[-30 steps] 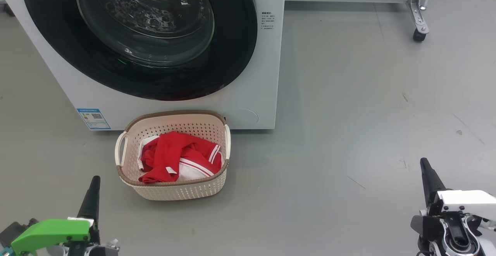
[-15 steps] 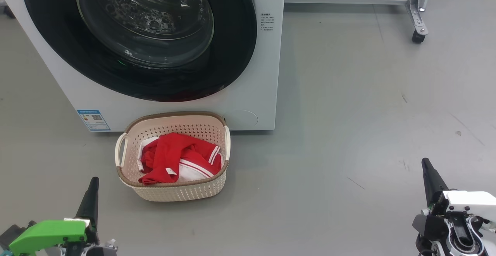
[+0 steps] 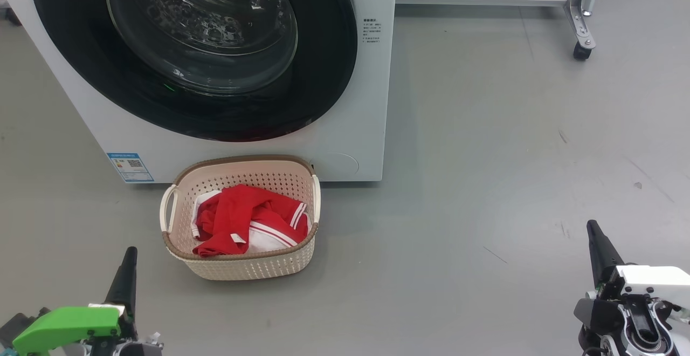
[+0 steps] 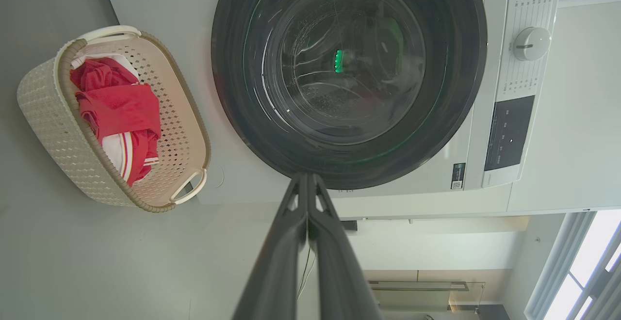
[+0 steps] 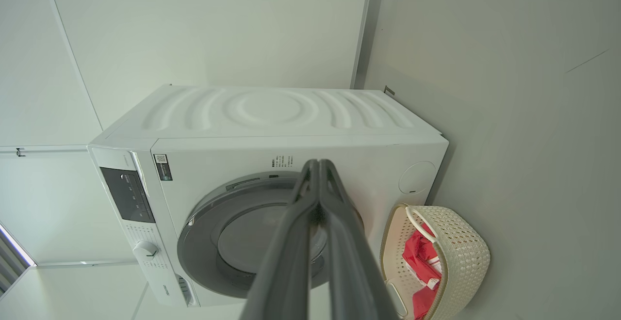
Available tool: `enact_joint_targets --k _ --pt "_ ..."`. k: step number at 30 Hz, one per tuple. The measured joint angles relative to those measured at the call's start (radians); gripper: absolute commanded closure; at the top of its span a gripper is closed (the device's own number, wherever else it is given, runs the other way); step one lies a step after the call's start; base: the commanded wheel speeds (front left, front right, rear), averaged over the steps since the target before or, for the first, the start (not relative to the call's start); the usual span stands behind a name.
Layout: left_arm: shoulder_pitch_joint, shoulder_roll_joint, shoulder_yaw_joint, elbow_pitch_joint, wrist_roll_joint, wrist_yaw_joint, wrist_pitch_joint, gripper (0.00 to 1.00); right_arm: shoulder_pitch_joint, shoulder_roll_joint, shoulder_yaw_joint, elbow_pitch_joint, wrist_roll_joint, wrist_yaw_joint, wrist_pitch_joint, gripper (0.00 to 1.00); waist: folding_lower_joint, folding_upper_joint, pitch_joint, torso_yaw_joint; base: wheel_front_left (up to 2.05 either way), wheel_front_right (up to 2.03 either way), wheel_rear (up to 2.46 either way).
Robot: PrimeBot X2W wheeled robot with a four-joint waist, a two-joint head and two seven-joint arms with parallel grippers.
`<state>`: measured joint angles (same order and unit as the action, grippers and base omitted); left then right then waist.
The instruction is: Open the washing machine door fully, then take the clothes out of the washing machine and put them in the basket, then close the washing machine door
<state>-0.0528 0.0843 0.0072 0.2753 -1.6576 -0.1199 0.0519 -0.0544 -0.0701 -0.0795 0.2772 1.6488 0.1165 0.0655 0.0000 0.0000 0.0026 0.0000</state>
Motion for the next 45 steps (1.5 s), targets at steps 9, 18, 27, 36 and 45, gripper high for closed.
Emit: enact_joint_targets --k 9,18,27,36,45 --pt "0.0 -0.001 0.001 0.001 0.0 0.0 0.0 1.0 0.0 0.0 0.0 0.002 0.001 0.0 0.0 1.0 0.0 0.0 0.0 0.0 0.0 0.0 0.0" --pt "0.0 -0.001 0.002 0.002 0.0 0.0 0.001 1.0 0.0 0.0 -0.001 0.003 0.001 0.005 0.0 1.0 0.0 0.0 0.0 0.0 0.0 0.0 0.0" --pt "0.0 -0.002 0.003 0.002 0.0 0.0 0.002 1.0 0.0 0.0 -0.001 0.004 0.001 0.005 0.001 1.0 0.0 0.0 0.0 0.0 0.0 0.0 0.0" --pt "-0.001 -0.003 0.004 0.003 0.0 0.0 0.008 1.0 -0.001 0.0 -0.002 0.004 0.001 0.005 0.001 1.0 0.0 0.0 0.0 0.0 0.0 0.0 0.0" --pt "-0.001 -0.003 0.005 0.003 0.0 0.0 0.008 1.0 -0.004 0.0 -0.003 0.004 0.001 0.005 0.001 1.0 0.0 0.0 0.0 0.0 0.0 0.0 0.0"
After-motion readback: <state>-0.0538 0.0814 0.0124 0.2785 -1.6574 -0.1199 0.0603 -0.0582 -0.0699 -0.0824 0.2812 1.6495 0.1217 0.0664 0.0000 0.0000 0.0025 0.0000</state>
